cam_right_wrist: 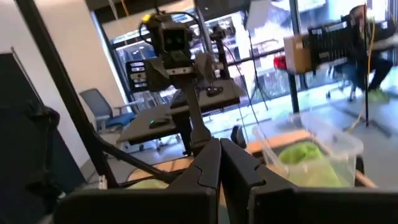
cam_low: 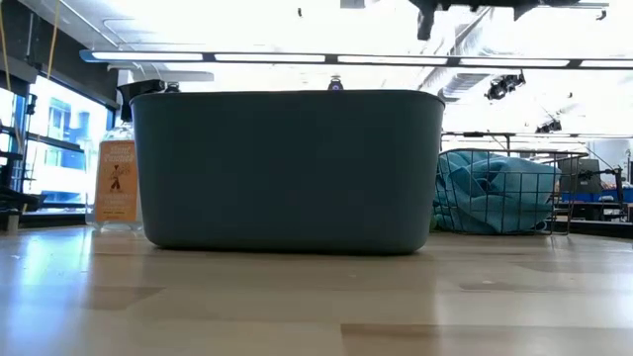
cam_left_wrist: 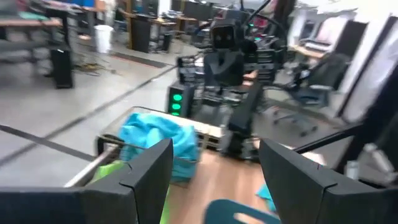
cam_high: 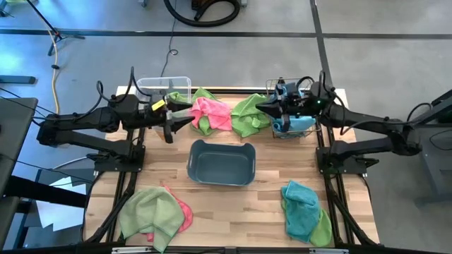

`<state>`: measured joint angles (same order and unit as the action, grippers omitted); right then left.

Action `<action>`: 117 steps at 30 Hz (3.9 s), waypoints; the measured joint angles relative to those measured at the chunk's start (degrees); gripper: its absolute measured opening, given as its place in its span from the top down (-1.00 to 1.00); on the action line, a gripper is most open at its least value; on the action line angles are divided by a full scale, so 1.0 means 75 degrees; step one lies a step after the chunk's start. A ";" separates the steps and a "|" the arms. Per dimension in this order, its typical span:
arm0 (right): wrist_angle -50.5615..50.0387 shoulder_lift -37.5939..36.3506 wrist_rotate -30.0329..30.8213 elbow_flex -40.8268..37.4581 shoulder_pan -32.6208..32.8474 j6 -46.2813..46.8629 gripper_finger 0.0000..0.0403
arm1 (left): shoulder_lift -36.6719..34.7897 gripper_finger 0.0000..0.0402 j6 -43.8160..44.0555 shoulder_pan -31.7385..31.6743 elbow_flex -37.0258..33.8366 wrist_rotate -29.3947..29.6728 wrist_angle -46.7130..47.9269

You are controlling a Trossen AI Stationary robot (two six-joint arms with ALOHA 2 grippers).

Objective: Sort microfiber towel by color & place in baskets
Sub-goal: Put the green microfiber cloth into the blue bin

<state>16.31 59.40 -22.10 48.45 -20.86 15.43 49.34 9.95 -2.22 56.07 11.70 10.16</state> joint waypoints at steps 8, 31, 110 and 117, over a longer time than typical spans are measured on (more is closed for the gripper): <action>-0.0578 0.0590 0.0338 0.0739 0.0253 -0.0704 0.99 | -0.0108 -0.13 0.0077 0.0000 -0.0002 -0.0213 0.0024; -0.1851 0.0638 0.0982 0.0784 0.0230 -0.0916 0.99 | 0.2500 -0.13 0.5290 0.5121 0.1377 -0.2166 0.7001; -0.2737 0.0638 0.1696 0.0781 0.0230 -0.0707 0.99 | -0.0128 1.00 0.4294 0.4235 0.3380 0.1129 0.4816; -0.1753 0.0638 0.1631 0.0781 0.0238 -0.0102 0.99 | 0.0515 1.00 0.1684 0.3153 0.4166 0.0837 0.4352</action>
<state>3.16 64.18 -9.87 54.30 -19.07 14.67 53.20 22.58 21.43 87.32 17.97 42.80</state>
